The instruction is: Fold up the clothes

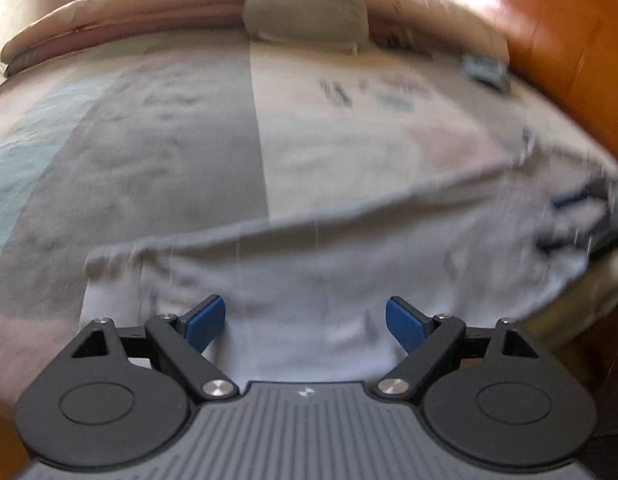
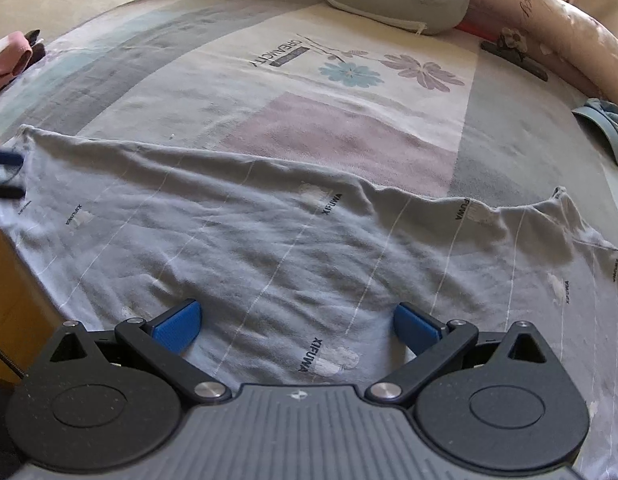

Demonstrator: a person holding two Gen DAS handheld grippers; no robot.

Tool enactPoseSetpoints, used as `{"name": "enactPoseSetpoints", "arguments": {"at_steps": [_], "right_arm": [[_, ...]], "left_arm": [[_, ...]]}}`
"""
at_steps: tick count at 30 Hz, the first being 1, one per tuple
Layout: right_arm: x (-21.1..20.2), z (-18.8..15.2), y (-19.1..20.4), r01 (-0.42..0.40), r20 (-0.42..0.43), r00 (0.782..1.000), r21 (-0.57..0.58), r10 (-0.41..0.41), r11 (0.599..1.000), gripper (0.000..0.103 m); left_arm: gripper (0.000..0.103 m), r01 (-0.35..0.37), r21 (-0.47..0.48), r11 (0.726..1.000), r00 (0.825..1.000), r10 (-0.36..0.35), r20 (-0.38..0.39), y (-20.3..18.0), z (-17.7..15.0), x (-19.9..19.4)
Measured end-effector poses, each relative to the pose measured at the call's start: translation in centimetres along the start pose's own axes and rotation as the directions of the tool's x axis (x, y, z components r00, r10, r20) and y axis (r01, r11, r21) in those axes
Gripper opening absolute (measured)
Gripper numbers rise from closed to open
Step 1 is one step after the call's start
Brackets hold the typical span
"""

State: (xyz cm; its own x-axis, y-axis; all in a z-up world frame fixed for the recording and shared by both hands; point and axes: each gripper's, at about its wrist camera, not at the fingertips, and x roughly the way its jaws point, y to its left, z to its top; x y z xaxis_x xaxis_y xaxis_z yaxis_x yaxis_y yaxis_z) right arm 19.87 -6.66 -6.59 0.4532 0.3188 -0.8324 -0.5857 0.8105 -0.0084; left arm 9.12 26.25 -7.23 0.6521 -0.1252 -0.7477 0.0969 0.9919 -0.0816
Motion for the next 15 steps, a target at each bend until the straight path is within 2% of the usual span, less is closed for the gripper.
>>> {"name": "enactPoseSetpoints", "arguments": {"at_steps": [2,5,7,8,11,15], "right_arm": [[0.0,0.0,0.1,0.006,0.000,1.000,0.007,-0.006,1.000,0.103],[0.0,0.0,0.2,0.016,-0.004,1.000,0.021,-0.016,1.000,0.103],[0.0,0.1,0.2,0.025,-0.013,1.000,0.029,-0.025,0.999,0.103],[0.0,0.1,0.3,0.029,-0.018,0.999,0.034,-0.028,0.999,0.103],[-0.1,0.2,0.3,0.034,-0.027,0.999,0.039,-0.033,0.999,0.103],[-0.2,0.1,0.4,0.039,-0.029,0.999,0.043,-0.038,0.998,0.103]], "left_arm": [[0.087,0.016,-0.036,0.999,1.000,-0.016,0.001,0.8,0.2,-0.8],[0.088,0.034,-0.090,0.995,0.996,-0.027,0.079,2.1,1.3,-1.8],[0.088,0.032,-0.119,0.992,0.995,-0.020,0.094,3.1,1.7,-1.3],[0.088,0.025,-0.136,0.990,0.997,-0.014,0.082,3.7,1.9,-0.8],[0.087,-0.080,-0.172,0.982,0.995,0.088,0.038,4.9,1.6,0.5],[0.087,-0.080,-0.206,0.975,0.993,0.096,0.070,4.7,2.9,-0.5]]}}
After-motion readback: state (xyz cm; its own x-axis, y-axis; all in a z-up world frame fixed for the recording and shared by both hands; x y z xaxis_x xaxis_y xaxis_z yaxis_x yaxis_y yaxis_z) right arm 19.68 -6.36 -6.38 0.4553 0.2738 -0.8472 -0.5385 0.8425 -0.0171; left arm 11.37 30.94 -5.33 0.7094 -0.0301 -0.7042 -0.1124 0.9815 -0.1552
